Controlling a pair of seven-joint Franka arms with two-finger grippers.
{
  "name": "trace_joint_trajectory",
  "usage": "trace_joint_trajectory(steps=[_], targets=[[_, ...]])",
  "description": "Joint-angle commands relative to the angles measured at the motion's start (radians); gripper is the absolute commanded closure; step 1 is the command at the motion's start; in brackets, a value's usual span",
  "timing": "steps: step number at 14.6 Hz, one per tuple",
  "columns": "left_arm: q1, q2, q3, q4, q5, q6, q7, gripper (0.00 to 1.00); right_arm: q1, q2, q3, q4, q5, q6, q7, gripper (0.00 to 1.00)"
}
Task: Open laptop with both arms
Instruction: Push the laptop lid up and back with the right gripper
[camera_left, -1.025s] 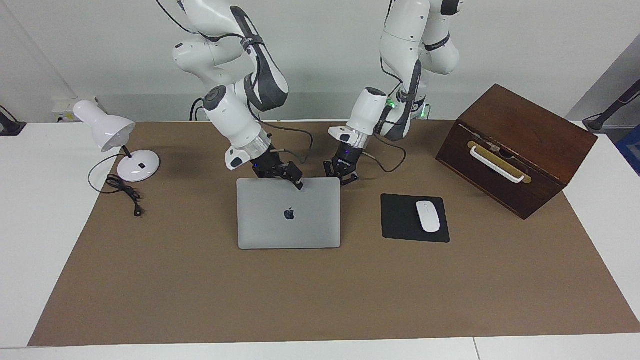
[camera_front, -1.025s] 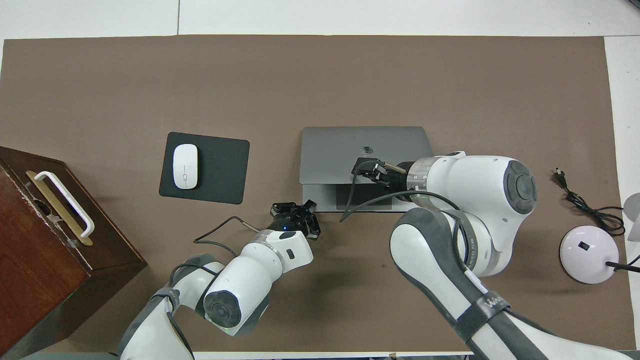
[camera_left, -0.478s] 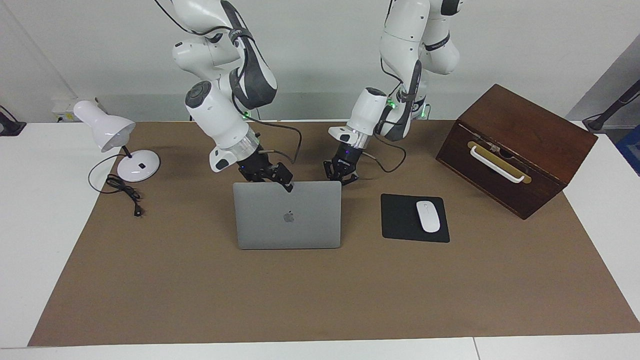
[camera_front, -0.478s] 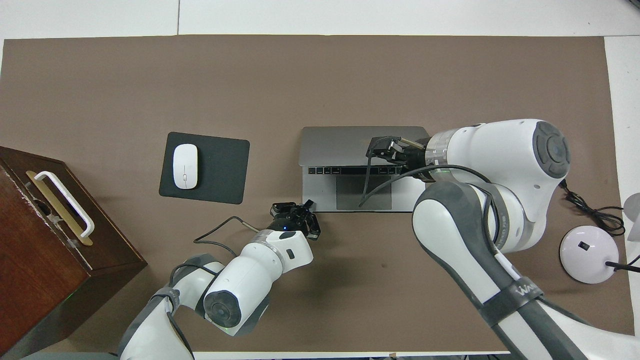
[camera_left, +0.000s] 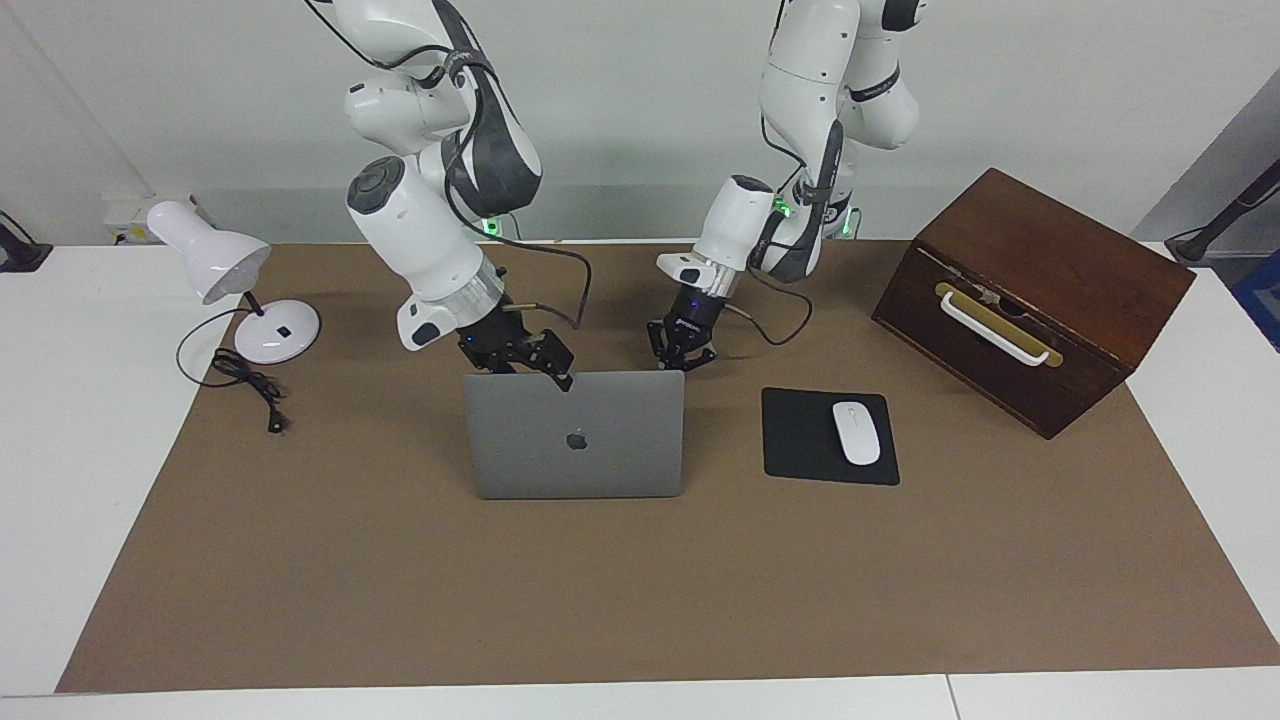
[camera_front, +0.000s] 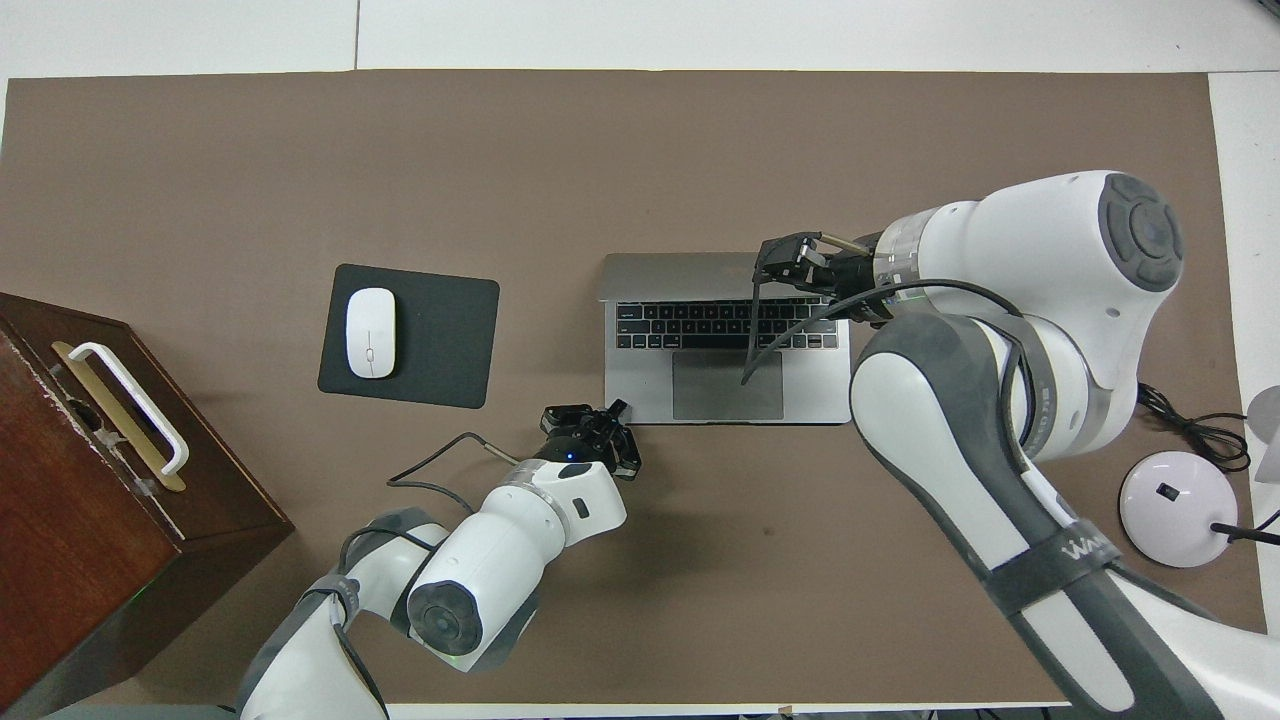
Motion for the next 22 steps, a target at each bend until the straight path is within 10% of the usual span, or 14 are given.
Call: trace_joint_trajectory(steps=[1,22], targets=[[-0.012,0.068,0.001,0.020,0.011,0.009,-0.001,1.00,-0.025,0.044,0.012,0.097,-0.072,-0.062,0.023,0.00],[-0.012,0.068,0.001,0.020,0.008,0.009,-0.001,1.00,-0.068,0.127,0.012,0.292,-0.233,-0.183,-0.037,0.00]])
